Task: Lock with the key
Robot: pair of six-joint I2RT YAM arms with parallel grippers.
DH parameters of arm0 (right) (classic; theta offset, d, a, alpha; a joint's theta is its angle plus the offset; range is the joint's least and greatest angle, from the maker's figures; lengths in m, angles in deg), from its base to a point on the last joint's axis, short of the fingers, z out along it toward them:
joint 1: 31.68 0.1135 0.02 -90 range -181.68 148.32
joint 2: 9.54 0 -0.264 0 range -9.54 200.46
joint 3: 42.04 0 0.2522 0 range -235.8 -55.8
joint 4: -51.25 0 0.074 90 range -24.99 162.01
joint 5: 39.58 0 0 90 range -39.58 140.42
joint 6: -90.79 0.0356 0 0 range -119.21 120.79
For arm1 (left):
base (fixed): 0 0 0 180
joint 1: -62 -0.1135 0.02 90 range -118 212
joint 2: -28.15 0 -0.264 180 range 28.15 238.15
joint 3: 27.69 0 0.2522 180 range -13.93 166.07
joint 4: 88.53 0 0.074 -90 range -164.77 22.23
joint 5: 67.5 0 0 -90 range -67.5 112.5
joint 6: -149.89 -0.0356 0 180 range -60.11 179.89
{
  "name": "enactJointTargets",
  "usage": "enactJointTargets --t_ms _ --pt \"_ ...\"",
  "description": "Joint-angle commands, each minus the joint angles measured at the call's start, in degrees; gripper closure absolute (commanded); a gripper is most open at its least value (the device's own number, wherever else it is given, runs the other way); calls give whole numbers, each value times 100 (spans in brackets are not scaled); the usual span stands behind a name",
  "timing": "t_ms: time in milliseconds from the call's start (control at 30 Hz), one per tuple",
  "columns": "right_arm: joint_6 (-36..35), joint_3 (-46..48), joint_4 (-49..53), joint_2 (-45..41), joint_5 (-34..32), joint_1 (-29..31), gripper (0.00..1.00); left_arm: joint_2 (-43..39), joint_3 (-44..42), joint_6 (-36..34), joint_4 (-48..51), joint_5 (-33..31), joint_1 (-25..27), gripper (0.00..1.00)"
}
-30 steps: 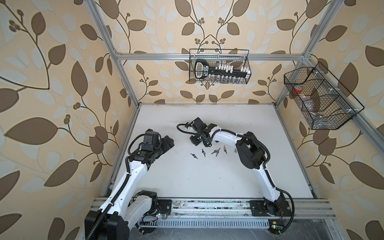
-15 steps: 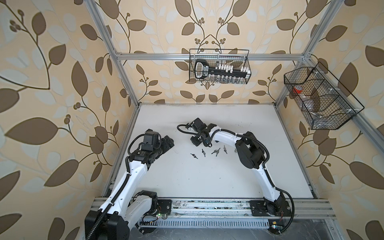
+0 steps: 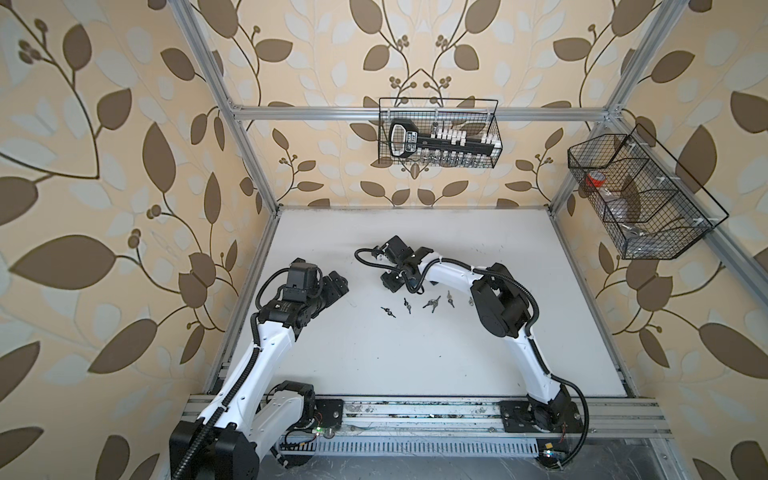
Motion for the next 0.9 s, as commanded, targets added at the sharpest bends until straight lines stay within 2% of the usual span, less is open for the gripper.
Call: enactJointTargets --t_ms 0,67,200,367,467,533,667,733,800,867 --pt "42 50 108 -152 107 -22 57 47 293 -246 -78 152 -46 6" --pt "25 189 -84 -444 219 -34 54 70 387 -425 -120 276 -42 1" --pt "24 1222 -1026 -1574 385 -35 49 128 556 -614 -317 238 141 1" --pt "409 3288 -2516 -3201 47 -138 41 471 991 -956 -523 -663 1152 1" --pt "692 4324 -3209 -4059 -193 -332 25 682 1028 -1087 -944 -762 1340 1" --pt "871 4907 -3575 -4534 -302 -542 1 661 824 -1236 -1442 -857 1340 1" --pt "1258 6077 -4414 -5560 -683 -1176 1 509 451 -1563 -2083 -1751 1334 1" --pt "1432 6636 -4889 -6031 -1316 -1416 1 387 271 -1908 -2261 -2141 1339 1" --pt "1241 7156 -5263 -6518 -1679 -1710 1 215 -148 -2374 -2848 -2472 1332 1" --pt "1094 7639 -5701 -6871 -2313 -1919 1 120 -592 -2863 -3461 -2738 1333 1"
